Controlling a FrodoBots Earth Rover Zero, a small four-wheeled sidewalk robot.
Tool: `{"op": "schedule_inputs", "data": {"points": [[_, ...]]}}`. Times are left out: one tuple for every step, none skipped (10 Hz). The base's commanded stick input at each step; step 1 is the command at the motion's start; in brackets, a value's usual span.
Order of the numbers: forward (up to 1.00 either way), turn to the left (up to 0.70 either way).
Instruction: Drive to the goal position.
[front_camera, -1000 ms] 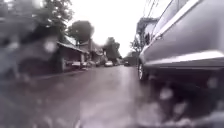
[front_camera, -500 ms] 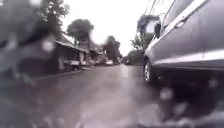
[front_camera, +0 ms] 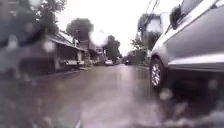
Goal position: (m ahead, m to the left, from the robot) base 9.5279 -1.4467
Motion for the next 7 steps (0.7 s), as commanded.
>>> {"op": "schedule_inputs", "data": {"points": [[1.0, -0.04], [1.0, -0.27], [1.0, -0.24], [1.0, -0.01], [1.0, 0.0], [1.0, 0.0], [1.0, 0.0]]}}
